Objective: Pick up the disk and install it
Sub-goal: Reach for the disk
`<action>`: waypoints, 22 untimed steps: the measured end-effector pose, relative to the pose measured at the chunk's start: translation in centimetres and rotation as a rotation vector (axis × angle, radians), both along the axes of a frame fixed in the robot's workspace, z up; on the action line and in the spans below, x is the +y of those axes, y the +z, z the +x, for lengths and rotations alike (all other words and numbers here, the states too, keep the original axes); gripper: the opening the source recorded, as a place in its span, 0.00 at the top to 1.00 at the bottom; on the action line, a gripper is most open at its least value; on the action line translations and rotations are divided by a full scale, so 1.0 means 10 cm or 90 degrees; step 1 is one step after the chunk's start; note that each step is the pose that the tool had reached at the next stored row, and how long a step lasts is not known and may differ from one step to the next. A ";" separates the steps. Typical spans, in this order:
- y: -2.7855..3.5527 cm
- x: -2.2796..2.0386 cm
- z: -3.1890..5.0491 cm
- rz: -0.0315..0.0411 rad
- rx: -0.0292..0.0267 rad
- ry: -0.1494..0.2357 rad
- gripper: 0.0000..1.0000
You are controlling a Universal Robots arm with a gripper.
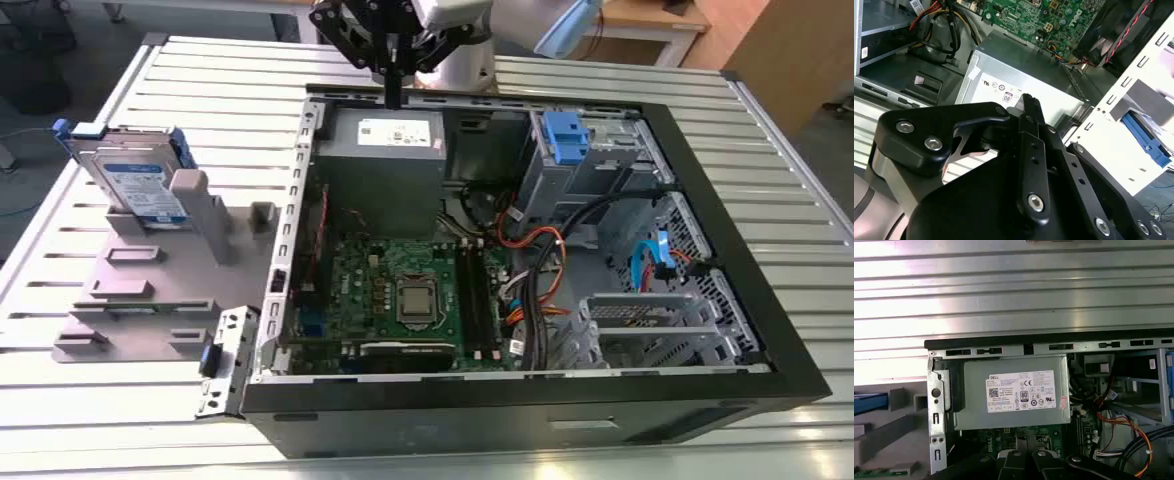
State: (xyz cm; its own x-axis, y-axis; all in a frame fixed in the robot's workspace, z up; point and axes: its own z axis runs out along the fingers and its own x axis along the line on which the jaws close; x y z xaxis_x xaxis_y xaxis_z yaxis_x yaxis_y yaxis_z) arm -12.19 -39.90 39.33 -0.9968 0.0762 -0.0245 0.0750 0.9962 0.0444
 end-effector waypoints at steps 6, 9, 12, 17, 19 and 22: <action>0.000 0.001 -0.003 0.0000 0.0000 0.000 0.89; 0.000 0.000 -0.009 0.0000 0.0000 0.000 0.89; 0.000 0.000 -0.012 0.0000 0.0000 0.000 0.89; 0.000 0.000 -0.014 0.0000 0.0000 0.000 0.89; 0.000 0.000 -0.024 0.0000 0.0000 0.000 0.89; 0.000 0.000 -0.043 0.0000 0.0000 0.000 0.89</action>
State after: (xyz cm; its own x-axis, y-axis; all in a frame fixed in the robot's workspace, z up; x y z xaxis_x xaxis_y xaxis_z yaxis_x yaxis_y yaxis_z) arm -12.63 -39.90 39.33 -0.9968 0.0762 -0.0245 0.0751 0.9962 0.0444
